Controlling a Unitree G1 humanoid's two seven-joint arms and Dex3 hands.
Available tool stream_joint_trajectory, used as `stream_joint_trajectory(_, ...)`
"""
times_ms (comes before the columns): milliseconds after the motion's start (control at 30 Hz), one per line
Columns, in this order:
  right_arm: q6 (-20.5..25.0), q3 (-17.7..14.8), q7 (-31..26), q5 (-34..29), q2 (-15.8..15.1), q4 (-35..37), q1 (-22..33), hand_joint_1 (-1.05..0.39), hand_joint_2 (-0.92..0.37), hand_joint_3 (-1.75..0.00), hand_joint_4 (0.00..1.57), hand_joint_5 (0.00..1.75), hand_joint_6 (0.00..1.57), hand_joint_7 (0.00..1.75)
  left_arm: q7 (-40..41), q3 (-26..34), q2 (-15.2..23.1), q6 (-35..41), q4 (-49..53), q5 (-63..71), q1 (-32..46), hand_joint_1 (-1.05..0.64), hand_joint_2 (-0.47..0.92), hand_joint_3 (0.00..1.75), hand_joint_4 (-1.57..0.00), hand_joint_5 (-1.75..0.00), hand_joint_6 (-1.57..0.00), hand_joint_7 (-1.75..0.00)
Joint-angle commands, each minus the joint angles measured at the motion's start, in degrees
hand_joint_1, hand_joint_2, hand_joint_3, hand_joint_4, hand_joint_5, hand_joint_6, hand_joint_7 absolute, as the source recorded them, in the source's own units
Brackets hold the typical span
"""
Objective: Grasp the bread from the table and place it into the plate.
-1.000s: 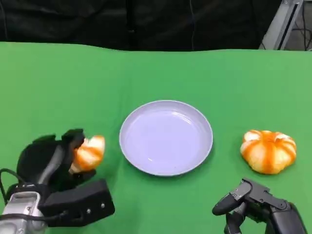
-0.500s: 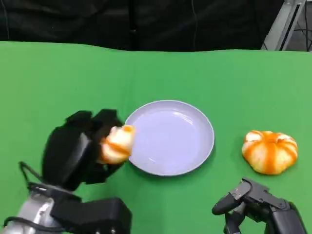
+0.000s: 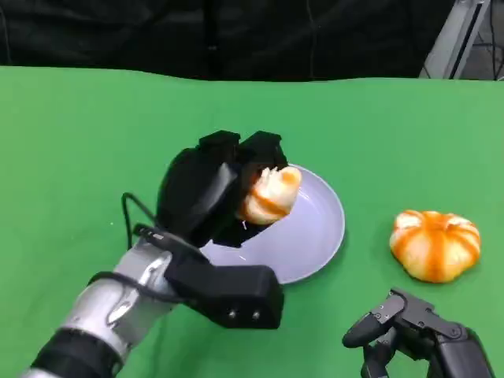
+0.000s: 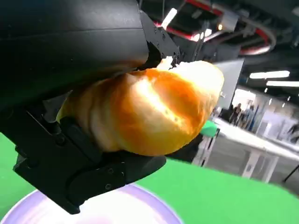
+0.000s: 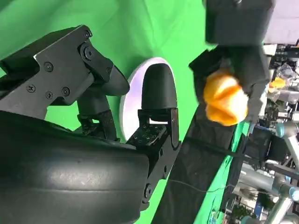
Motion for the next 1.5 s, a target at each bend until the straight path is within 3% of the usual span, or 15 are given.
stream_joint_trajectory(33, -0.51, -0.10, -0.35, -0.19, -0.40, -0.31, 0.38, 0.02, -0.48, -1.19, 0.66, 1.63, 0.72, 1.30, -1.78, -1.50, -1.94, 1.84, 6.06, -0.36, -4.68, -0.23, 0.42, 1.13, -0.85, -1.75, -0.72, -1.49)
stream_joint_trajectory(67, -0.50, -0.09, -0.39, -0.23, -0.40, -0.31, 0.39, 0.02, -0.48, -1.19, 0.66, 1.62, 0.72, 1.29, -2.56, -1.74, -2.27, 2.13, 6.96, -0.77, -5.15, -0.24, 0.47, 1.04, -0.80, -1.75, -0.76, -1.27)
stream_joint_trajectory(100, -0.45, -0.08, -0.44, -0.32, -0.42, -0.36, 0.45, 0.02, -0.48, -1.19, 0.66, 1.62, 0.73, 1.29, -6.00, -2.03, -2.25, 2.99, 7.07, -1.59, -5.49, -0.26, 0.56, 0.85, -0.69, -1.57, -0.75, -0.90)
stream_joint_trajectory(167, -0.29, -0.06, -0.49, -0.38, -0.42, -0.50, 0.55, 0.03, -0.48, -1.18, 0.66, 1.62, 0.73, 1.29, -12.18, -2.73, -1.68, 4.95, 6.16, -2.33, -5.76, -0.36, 0.80, 0.39, -0.44, -0.86, -0.60, -0.31)
stream_joint_trajectory(200, -0.39, -0.07, -0.46, -0.41, -0.50, -0.52, 0.57, 0.02, -0.49, -1.18, 0.66, 1.62, 0.73, 1.29, -15.50, -3.18, -1.38, 6.91, 5.03, -2.09, -5.69, -0.43, 0.86, 0.30, -0.33, -0.68, -0.51, -0.18)
stream_joint_trajectory(267, -0.47, -0.07, -0.44, -0.47, -0.60, -0.55, 0.59, 0.02, -0.49, -1.17, 0.66, 1.62, 0.72, 1.29, -20.68, -3.74, -1.11, 10.43, 3.02, -1.65, -5.47, -0.62, 0.91, 0.28, -0.08, -0.40, -0.26, -0.04)
stream_joint_trajectory(433, -0.22, -0.10, -0.33, 0.08, -0.56, -0.68, 0.66, 0.01, -0.49, -1.16, 0.65, 1.62, 0.73, 1.29, -29.84, -5.36, -0.30, 16.77, -1.12, -0.75, -4.83, -0.83, 0.92, 0.41, 0.00, -0.04, -0.04, -0.01)
stream_joint_trajectory(800, -0.12, -0.12, -0.49, 0.17, -0.39, -0.90, 0.93, 0.01, -0.49, -1.18, 0.65, 1.64, 0.73, 1.29, -38.48, -6.92, 2.19, 21.77, -6.62, -0.83, -3.89, -0.96, 0.92, 0.53, 0.00, 0.00, -0.01, 0.00)
stream_joint_trajectory(1067, 0.01, 0.23, -0.48, 0.44, -0.03, -1.25, 1.42, 0.02, -0.50, -1.16, 0.64, 1.64, 0.72, 1.29, -42.22, -3.00, 7.64, 21.03, -16.51, -5.00, 1.56, -0.94, 0.92, 0.55, 0.00, 0.00, -0.02, 0.00)
stream_joint_trajectory(1100, -0.03, 0.40, -0.52, 0.30, 0.03, -1.33, 1.73, 0.02, -0.50, -1.16, 0.64, 1.64, 0.72, 1.29, -40.24, -0.76, 8.62, 17.71, -17.97, -7.89, 4.12, -0.92, 0.92, 0.55, -0.01, -0.01, -0.03, -0.01)
stream_joint_trajectory(1233, -0.08, 0.79, -0.52, 0.27, 0.07, -1.79, 2.67, 0.03, -0.50, -1.17, 0.64, 1.64, 0.72, 1.30, -34.60, 7.47, 9.31, 5.83, -20.98, -19.44, 12.76, -0.72, 0.92, 0.43, -0.18, -0.11, -0.18, -0.08)
stream_joint_trajectory(1300, -0.28, 0.81, -0.58, 0.26, 0.09, -1.96, 2.91, 0.02, -0.49, -1.18, 0.64, 1.64, 0.73, 1.30, -33.29, 11.11, 7.80, 1.56, -21.51, -25.61, 16.46, -0.53, 0.92, 0.30, -0.40, -0.30, -0.36, -0.12)
stream_joint_trajectory(1433, -0.32, 0.81, -0.81, -0.19, 0.05, -2.33, 3.27, 0.00, -0.48, -1.19, 0.64, 1.62, 0.74, 1.31, -34.07, 16.19, 5.87, -3.00, -24.92, -36.12, 24.26, -0.28, 0.92, 0.24, -0.68, -0.59, -0.67, -0.19)
stream_joint_trajectory(1500, -0.66, 0.71, -0.81, -0.56, -0.22, -2.07, 3.05, -0.01, -0.48, -1.19, 0.65, 1.62, 0.74, 1.31, -34.68, 17.57, 5.32, -4.91, -25.95, -39.26, 27.34, -0.23, 0.92, 0.20, -0.76, -0.72, -0.80, -0.20)
